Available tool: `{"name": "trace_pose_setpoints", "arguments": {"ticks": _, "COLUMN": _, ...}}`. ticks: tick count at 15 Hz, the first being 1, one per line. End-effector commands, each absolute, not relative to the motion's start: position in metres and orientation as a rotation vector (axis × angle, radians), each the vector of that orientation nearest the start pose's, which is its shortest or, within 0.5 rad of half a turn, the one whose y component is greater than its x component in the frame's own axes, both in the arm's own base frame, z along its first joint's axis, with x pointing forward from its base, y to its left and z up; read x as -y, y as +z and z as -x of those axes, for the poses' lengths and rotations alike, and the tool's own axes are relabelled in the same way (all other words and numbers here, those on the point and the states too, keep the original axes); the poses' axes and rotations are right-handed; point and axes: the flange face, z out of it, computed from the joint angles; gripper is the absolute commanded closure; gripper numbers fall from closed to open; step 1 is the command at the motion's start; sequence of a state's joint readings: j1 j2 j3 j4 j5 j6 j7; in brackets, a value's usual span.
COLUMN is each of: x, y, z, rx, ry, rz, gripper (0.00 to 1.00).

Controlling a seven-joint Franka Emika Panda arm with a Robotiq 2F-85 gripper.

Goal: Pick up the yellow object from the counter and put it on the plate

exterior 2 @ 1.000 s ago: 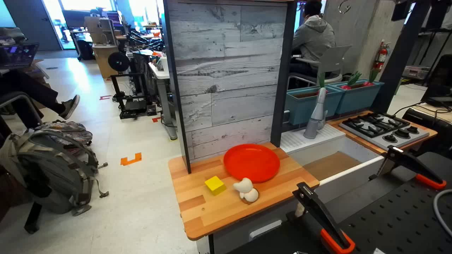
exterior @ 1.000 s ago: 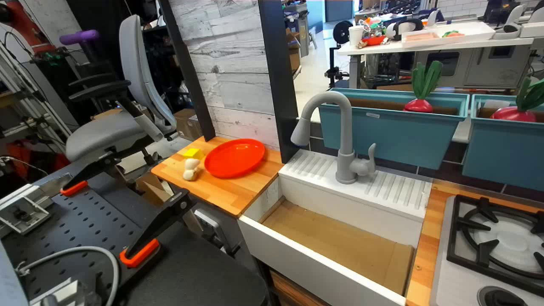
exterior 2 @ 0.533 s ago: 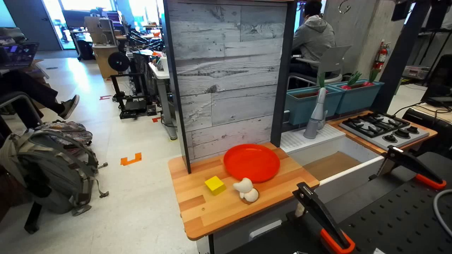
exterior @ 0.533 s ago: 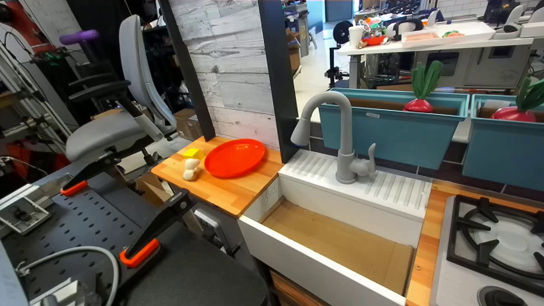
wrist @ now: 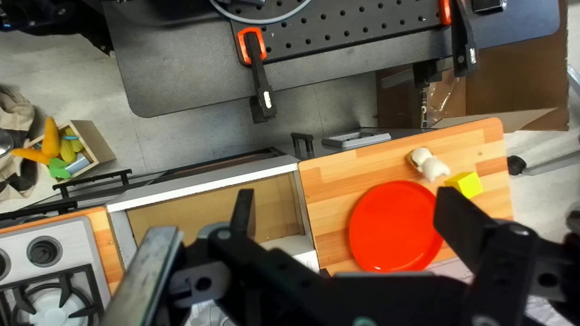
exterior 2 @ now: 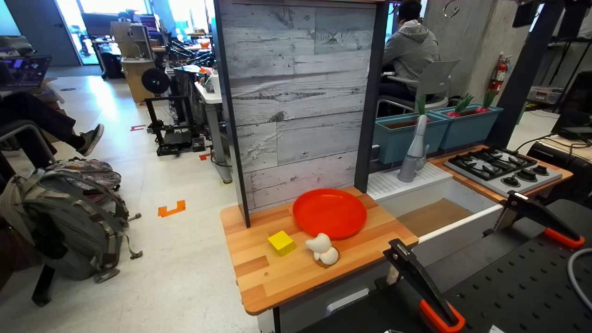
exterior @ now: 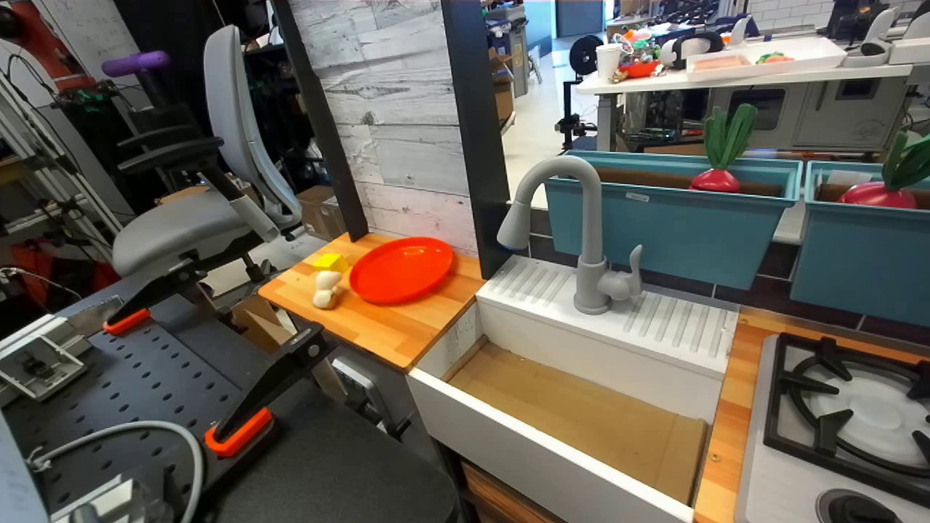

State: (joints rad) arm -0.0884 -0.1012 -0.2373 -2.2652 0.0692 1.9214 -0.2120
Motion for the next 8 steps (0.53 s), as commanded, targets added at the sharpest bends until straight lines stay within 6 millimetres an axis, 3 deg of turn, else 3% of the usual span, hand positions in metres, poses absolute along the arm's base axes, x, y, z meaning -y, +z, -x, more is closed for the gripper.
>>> {"name": "trace_pose_setpoints", "arguments": {"ticks": 1, "x": 0.148, "y": 0.384, "z": -0.451, "rx": -0.210, "ry": 0.322, "rz": 2.969, "gripper": 0.00}}
{"name": "trace_pose_setpoints", "arguments": {"ticks": 6, "x": 0.148, "y": 0.384, "z": -0.451, "rx": -0.210, "ry": 0.322, "rz": 2.969, "gripper": 0.00}}
{"name": "trace_pose_setpoints", "arguments": {"ticks": 8, "x": 0.138, "y": 0.376, "z": -0.460, "rx": -0.252, "ry": 0.299, "rz": 2.985, "gripper": 0.00}}
